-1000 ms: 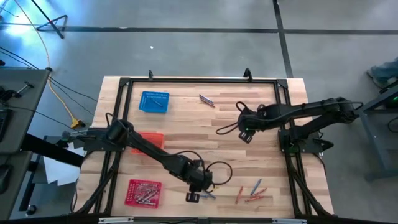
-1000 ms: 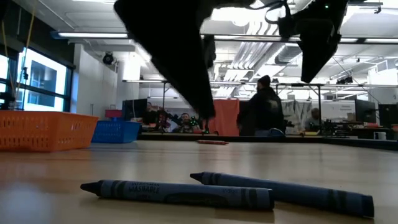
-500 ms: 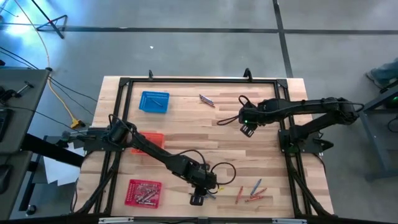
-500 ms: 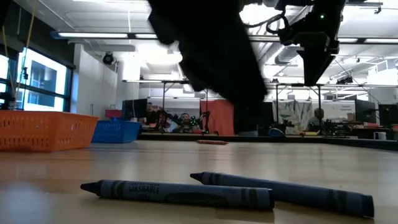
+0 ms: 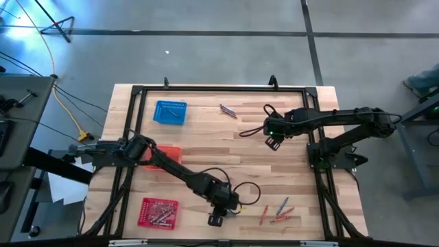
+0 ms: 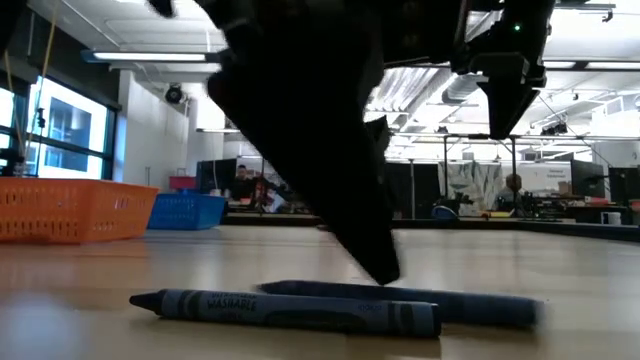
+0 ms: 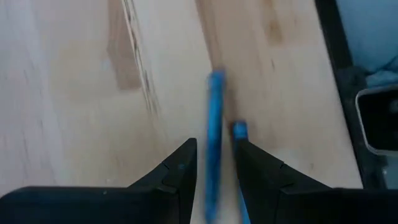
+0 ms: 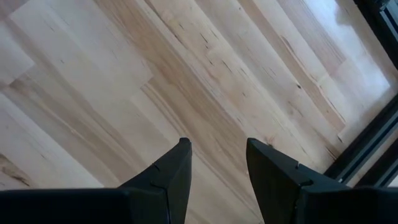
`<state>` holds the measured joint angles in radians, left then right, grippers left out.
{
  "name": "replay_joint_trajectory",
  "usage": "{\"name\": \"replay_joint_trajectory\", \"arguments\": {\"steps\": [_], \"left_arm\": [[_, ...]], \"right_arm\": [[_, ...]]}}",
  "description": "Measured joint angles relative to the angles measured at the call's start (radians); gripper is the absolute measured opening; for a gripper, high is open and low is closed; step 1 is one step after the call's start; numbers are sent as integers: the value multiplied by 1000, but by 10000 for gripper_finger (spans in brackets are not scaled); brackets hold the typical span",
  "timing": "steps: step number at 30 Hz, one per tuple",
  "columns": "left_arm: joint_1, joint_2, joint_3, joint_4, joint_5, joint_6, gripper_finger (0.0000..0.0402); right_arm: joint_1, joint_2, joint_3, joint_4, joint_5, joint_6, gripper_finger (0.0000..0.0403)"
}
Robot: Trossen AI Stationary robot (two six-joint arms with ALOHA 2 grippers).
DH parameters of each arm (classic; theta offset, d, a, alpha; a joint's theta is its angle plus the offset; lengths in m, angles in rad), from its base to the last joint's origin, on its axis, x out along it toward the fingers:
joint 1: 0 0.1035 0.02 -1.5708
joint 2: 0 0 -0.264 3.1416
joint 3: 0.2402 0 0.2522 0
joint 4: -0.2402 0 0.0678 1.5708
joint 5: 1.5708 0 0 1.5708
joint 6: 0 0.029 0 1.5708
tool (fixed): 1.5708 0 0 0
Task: Sort crayons
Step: Put the blue crayon into the blue bin
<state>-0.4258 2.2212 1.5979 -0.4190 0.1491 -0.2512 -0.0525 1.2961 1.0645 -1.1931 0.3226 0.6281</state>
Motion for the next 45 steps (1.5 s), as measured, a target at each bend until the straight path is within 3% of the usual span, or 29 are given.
{"name": "replay_joint_trajectory", "arguments": {"steps": [8, 15, 26, 33, 38, 45], "left_arm": [[32, 40, 6, 13, 108, -19, 101], [44, 50, 6, 1, 111, -26, 101], [33, 50, 5, -57, -55, -20, 101], [15, 46, 6, -134, -301, -6, 101], [20, 46, 5, -140, -275, 0, 87], [24, 43, 5, -150, -237, -23, 8]], "right_arm": [[0, 0, 0, 0, -12, 4, 149], [0, 0, 0, 0, -19, 4, 149], [0, 0, 0, 0, -19, 21, 149], [0, 0, 0, 0, -19, 19, 149], [0, 0, 0, 0, -19, 19, 149], [0, 0, 0, 0, -19, 19, 149]]}}
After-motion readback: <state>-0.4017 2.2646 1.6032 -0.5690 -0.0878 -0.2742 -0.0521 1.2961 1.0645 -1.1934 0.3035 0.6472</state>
